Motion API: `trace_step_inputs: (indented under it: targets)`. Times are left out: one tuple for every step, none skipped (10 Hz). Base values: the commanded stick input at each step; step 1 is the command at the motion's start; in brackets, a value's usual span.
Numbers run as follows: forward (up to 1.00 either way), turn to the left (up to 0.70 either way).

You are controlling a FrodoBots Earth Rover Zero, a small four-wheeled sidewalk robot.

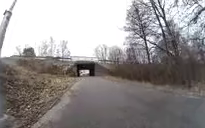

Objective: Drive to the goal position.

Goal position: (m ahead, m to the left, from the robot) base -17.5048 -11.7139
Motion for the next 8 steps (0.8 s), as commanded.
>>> trace_step_inputs:
  targets:
    - [0.0,-0.7]
    - [0.0,-0.7]
    - [0.0,-0.7]
    - [0.0,-0.7]
    - [0.0,-0.7]
    - [0.0,-0.7]
    - [0.0,-0.7]
    - [0.0,-0.7]
